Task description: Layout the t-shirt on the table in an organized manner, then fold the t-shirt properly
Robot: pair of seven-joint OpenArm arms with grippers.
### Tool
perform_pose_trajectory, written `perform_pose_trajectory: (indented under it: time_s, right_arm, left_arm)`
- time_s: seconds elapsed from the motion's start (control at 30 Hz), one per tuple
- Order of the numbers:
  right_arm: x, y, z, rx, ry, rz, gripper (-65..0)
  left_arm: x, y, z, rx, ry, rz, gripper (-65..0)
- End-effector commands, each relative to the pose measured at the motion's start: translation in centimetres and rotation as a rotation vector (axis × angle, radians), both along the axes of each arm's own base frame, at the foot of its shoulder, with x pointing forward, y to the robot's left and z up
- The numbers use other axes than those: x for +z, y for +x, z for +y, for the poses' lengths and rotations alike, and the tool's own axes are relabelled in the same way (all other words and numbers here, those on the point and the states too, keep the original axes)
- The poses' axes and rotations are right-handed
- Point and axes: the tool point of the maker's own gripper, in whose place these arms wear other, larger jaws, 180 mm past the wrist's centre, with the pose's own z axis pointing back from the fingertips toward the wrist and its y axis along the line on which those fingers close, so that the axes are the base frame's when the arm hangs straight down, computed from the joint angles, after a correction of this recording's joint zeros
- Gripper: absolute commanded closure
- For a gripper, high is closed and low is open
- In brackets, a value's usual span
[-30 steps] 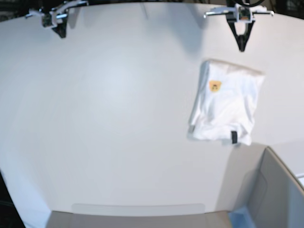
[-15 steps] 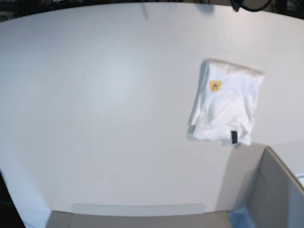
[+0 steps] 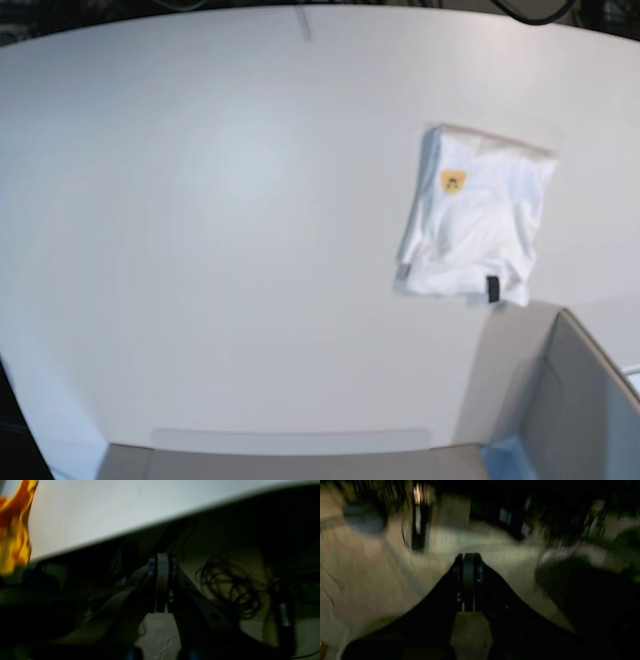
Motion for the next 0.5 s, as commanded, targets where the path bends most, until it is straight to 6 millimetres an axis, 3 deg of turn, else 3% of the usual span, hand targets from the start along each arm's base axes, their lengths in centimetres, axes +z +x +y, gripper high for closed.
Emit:
perform_pose_trajectory:
  time_s: [0.0, 0.27, 0.47]
  right_arm:
    - [-0.4, 0.4, -0.4, 0.008, -0.013, -0.016, 0.0]
    - [-7.1, -1.9, -3.1, 0.097, -0.097, 0.106, 0.0]
    - [-9.9, -2.1, -4.9, 0.155, -0.148, 0.162, 0.0]
  left_arm:
    - [0.0, 0.1, -0.2, -0.025, 0.006, -0.011, 0.0]
    - [-5.4, -1.6, 1.5, 0.096, 0.058, 0.134, 0.0]
    - [-8.4, -3.3, 0.5, 0.14, 0.005, 0.213, 0.0]
